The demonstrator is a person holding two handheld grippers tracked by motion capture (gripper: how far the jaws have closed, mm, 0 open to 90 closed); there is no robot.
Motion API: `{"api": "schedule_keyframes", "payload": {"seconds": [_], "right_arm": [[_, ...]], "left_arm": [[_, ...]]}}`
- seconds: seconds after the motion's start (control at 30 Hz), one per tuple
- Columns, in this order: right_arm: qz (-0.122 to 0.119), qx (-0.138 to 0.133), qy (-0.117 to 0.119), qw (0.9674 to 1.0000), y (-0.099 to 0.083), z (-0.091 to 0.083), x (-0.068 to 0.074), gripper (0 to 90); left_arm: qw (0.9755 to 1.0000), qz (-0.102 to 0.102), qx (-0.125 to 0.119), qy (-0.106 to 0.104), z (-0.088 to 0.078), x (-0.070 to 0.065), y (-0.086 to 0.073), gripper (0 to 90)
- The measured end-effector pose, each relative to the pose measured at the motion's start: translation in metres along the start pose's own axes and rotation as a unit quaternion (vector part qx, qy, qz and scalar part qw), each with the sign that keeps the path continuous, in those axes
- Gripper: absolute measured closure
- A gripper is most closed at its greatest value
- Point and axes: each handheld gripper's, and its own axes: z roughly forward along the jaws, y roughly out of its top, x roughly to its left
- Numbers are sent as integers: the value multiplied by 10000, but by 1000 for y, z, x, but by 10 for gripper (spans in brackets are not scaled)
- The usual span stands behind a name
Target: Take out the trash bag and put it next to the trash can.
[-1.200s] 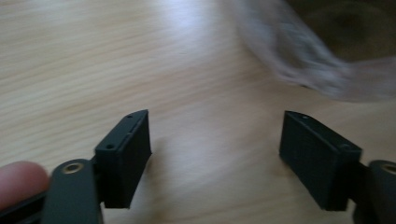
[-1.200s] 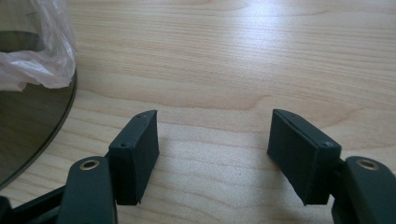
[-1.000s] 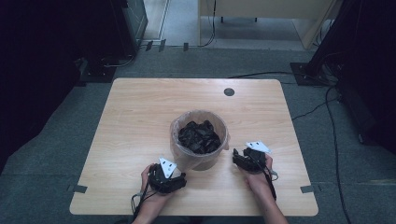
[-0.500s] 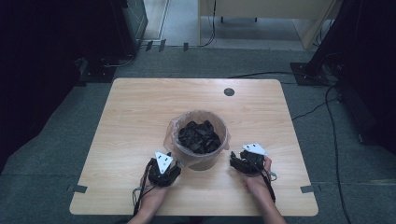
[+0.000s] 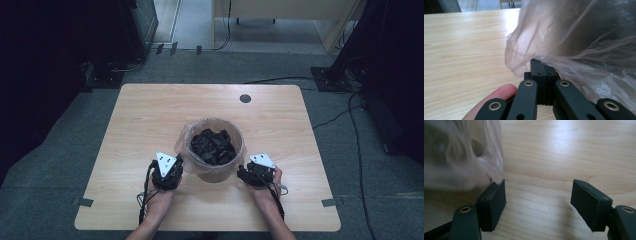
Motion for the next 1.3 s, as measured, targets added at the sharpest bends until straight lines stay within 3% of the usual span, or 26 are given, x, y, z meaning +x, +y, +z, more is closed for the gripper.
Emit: {"api": "schedule_keyframes", "payload": {"seconds": [0.1,0.2,0.33,0.4,0.47,0.6,0.67,0.7,0.87,1.07,1.17,1.23,1.3], "right_arm": [[16,-158,53,9999,2,-2,4,322],[-179,-500,33,9986,6,-6,7,447],[-201,-877,152,9958,13,-15,8,691],[-146,-1092,42,9939,18,-22,8,843],[-56,-1284,40,9917,24,-31,5,900],[17,-1584,129,9873,36,-47,4,900],[70,-1570,215,9873,40,-52,4,900],[95,-1501,242,9883,41,-52,3,900],[196,-804,356,9959,23,-44,-2,683],[122,-90,560,9983,-1,-30,-6,519],[66,42,646,9979,-5,-24,1,450],[0,-42,688,9976,-4,-20,7,432],[-126,-98,505,9986,0,-17,13,431]], "left_arm": [[10000,-41,-67,-1,-3,4,5,900],[9999,-54,-133,8,-5,6,9,900],[9998,-68,-195,12,-7,7,14,900],[9995,-10,-313,76,-10,7,17,900],[9991,45,-414,124,-14,8,21,900],[9981,66,-604,128,-23,7,31,900],[9978,75,-652,76,-26,6,36,900],[9978,86,-652,44,-28,6,38,900],[9980,18,-637,-33,-28,10,44,900],[9979,-106,-625,-93,-28,13,46,900],[9978,-129,-643,-125,-27,13,48,900],[9976,-165,-657,-143,-27,12,50,900],[9974,-169,-688,-159,-28,11,53,900]]}}
